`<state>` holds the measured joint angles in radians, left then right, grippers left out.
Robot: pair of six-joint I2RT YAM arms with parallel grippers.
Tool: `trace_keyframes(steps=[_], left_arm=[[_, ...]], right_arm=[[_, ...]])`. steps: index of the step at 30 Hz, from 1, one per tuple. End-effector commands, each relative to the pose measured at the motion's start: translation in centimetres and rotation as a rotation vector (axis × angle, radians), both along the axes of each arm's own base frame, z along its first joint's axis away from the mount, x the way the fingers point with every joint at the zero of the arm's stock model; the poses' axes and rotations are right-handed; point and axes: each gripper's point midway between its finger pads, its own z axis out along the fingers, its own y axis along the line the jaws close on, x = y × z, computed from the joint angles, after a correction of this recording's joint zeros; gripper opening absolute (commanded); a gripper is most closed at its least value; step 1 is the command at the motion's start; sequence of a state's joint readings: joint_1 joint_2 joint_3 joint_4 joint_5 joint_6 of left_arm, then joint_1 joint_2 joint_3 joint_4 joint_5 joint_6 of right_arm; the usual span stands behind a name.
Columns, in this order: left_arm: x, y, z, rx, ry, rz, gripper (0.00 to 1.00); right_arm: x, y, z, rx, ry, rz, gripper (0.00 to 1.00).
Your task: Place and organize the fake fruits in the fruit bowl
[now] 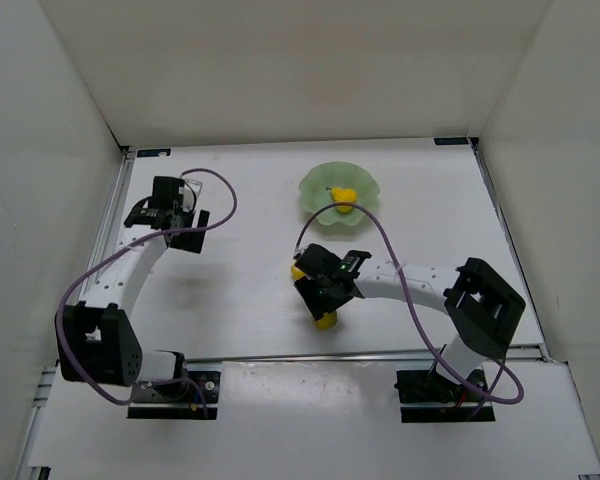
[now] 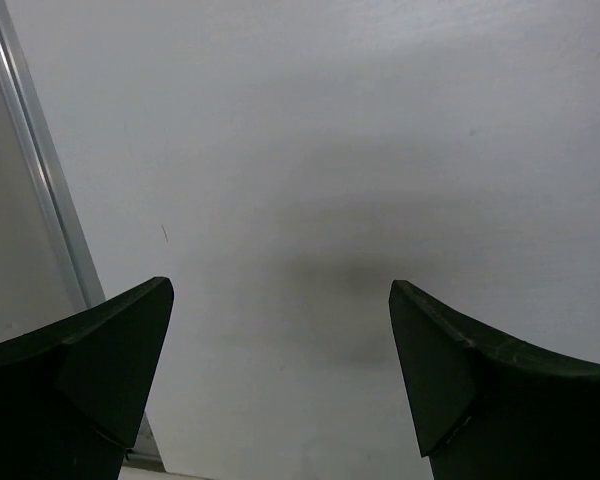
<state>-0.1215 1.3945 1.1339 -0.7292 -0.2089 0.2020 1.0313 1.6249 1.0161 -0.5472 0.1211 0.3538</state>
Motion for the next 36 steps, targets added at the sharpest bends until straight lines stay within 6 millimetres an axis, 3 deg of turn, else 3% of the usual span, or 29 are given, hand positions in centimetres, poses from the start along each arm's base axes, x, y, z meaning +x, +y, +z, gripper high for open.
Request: trace_keyframes(steps=[1,2,3,4,6,7,10,13,14,16,17,18,19,20,21,22,23,26,30,32,33,34,35,36], left_arm=[[-2.3,0.6,2.2,-0.051,-0.096,0.042,1.00],[-3.2,0.9,1.2,-0.063,-0.076,0.058,1.00],[-3.6,1.1,1.0,-0.070,-0.077,0.064,1.00],[-4.0,1.0,1.3,-0.079,-0.092,0.058,1.00],[-4.8,1.3,0.6,-0.070,-0.077,0.044,1.00],[-5.1,1.3,0.7,-0.065,-0.085,0.036,1.00],[-6.4,2.5,0.2,-0.002,-0.071,0.060,1.00],[-7.3,3.2,-0.2,0.031,-0.061,0.074,1.00],[-7.6,3.2,-0.3,0.031,-0.065,0.074,1.00],[-7.8,3.0,-0.4,0.021,-0.068,0.066,1.00],[-7.8,3.1,-0.1,0.025,-0.077,0.059,1.00],[-8.0,3.0,-0.2,0.025,-0.065,0.046,1.00],[-8.2,3.0,-0.6,0.025,-0.056,0.046,1.00],[-8.2,3.0,-0.3,0.034,-0.064,0.035,1.00],[-8.4,2.8,-0.4,0.043,-0.053,0.012,1.00],[-8.4,3.3,-0.3,0.081,-0.049,0.005,1.00],[-8.6,3.2,-0.3,0.099,-0.050,-0.017,1.00],[-8.2,2.5,0.4,0.139,-0.055,-0.106,1.00],[-7.1,-0.3,1.3,0.160,-0.046,-0.249,1.00],[-6.4,-3.0,2.2,0.173,-0.046,-0.353,1.00],[-6.1,-4.3,1.6,0.179,-0.011,-0.396,1.00],[-5.6,-5.6,1.9,0.195,-0.010,-0.441,1.00],[-5.3,-8.5,3.0,0.192,-0.031,-0.530,1.00],[-5.0,-10.2,2.2,0.205,0.014,-0.579,1.00]], right_arm=[[1.6,0.1,1.2,0.000,-0.072,-0.082,0.62],[1.4,0.2,1.2,0.007,-0.059,-0.076,0.53],[1.3,0.6,1.3,0.024,-0.054,-0.056,0.35],[1.1,1.3,2.0,0.051,-0.055,-0.032,0.25],[0.5,2.3,3.8,0.086,-0.071,0.048,0.14],[0.9,3.5,5.9,0.123,-0.101,0.075,0.11],[2.1,4.7,11.1,0.229,-0.166,0.095,0.07],[7.1,3.6,14.7,0.331,-0.230,-0.056,0.07],[10.6,2.7,16.0,0.347,-0.265,-0.167,0.07],[14.7,1.7,17.1,0.334,-0.327,-0.295,0.07],[17.4,0.6,15.8,0.283,-0.330,-0.378,0.07],[19.0,0.2,15.8,0.270,-0.337,-0.440,0.10],[22.1,-0.6,18.4,0.294,-0.396,-0.515,0.12],[23.8,-0.5,16.5,0.245,-0.369,-0.547,0.12],[24.5,-0.9,16.2,0.218,-0.347,-0.570,0.15],[26.8,-1.2,18.9,0.256,-0.395,-0.605,0.40],[28.1,-1.1,17.3,0.224,-0.374,-0.616,0.58],[30.0,-2.1,17.0,0.211,-0.357,-0.657,1.00],[29.8,-3.9,20.5,0.274,-0.398,-0.712,1.00],[28.6,-5.8,22.0,0.307,-0.426,-0.742,1.00],[27.8,-6.3,22.3,0.313,-0.432,-0.742,1.00],[26.3,-7.1,24.5,0.353,-0.465,-0.742,1.00],[25.4,-8.5,22.7,0.313,-0.456,-0.763,1.00],[24.5,-9.3,22.5,0.303,-0.464,-0.772,1.00]])
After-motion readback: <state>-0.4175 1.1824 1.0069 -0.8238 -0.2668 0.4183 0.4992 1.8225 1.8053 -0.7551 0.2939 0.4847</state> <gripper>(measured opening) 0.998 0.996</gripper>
